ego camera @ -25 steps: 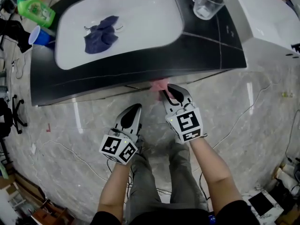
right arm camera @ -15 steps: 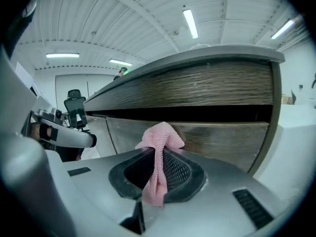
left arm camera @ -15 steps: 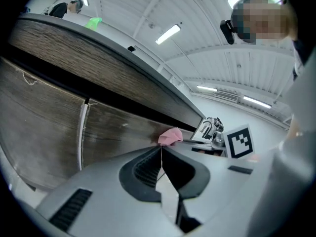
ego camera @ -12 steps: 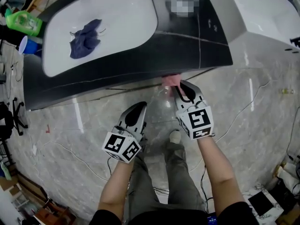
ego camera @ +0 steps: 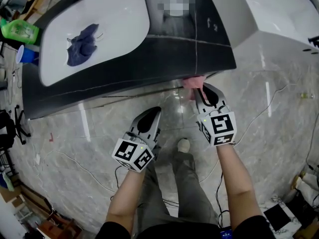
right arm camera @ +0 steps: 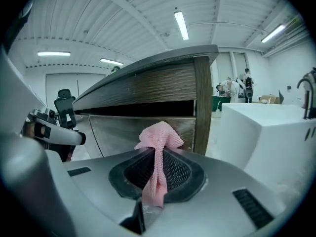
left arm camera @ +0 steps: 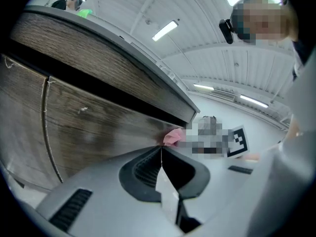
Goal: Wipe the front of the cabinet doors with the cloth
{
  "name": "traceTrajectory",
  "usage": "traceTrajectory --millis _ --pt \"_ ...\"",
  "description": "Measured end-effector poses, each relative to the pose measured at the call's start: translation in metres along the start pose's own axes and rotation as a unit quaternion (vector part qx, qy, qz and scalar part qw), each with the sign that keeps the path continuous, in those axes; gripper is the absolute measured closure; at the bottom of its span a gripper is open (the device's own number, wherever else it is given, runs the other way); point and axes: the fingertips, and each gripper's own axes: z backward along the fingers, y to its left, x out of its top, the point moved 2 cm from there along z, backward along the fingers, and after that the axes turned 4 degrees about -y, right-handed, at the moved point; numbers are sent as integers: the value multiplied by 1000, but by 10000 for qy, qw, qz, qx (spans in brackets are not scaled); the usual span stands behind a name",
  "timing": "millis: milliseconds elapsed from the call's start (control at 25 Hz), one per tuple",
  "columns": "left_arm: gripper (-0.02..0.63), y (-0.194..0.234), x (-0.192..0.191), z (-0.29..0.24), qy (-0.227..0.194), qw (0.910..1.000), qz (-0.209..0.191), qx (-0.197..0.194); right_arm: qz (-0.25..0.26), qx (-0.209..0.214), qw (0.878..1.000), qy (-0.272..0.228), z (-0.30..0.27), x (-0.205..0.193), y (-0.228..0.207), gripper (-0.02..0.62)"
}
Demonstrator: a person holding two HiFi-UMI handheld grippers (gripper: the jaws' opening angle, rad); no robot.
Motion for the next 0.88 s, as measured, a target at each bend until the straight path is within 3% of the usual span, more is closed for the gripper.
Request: traceTrajectory --millis 320,880 --pt "597 4 -8 6 -97 9998 100 127 -93 66 9999 52 11 -12 7 541" --pt "597 65 -4 75 -182 9985 194 486 -12 905 9953 333 -14 -32 138 540"
